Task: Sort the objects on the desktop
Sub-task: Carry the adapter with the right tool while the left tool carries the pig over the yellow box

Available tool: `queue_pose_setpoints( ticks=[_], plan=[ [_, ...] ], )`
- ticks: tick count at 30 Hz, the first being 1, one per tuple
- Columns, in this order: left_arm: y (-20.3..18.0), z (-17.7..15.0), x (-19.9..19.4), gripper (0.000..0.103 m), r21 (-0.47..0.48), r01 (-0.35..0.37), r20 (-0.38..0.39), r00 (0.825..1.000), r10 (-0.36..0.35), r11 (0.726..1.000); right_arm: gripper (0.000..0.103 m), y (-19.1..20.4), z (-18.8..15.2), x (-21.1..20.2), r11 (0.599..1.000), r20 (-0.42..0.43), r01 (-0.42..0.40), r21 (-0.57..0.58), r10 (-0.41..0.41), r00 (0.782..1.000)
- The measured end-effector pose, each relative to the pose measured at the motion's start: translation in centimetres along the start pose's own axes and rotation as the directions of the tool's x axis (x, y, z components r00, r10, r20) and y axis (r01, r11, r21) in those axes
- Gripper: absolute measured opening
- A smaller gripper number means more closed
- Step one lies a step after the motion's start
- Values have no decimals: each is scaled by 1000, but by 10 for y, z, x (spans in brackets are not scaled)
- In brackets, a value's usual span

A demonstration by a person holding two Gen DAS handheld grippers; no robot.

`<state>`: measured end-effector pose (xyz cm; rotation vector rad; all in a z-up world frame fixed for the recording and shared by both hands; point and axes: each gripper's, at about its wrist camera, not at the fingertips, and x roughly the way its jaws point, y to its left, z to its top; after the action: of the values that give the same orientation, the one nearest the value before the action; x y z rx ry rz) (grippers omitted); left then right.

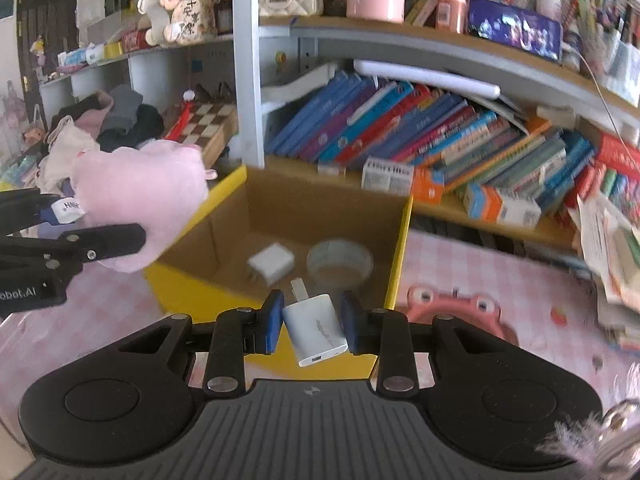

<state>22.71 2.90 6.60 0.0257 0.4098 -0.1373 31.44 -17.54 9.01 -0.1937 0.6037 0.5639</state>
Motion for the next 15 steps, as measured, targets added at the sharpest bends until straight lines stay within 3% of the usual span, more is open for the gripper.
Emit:
queue_pose_setpoints(
  ticks=[7,15],
  plan=[
    [-1,19,41,52,40,-20,-17,1000,20,999,29,-16,28,39,996,-8,-22,-89,22,1000],
    [4,19,89,52,50,-36,-117,992,42,998,29,-22,33,92,982,-95,-68,-178,52,994]
  ],
)
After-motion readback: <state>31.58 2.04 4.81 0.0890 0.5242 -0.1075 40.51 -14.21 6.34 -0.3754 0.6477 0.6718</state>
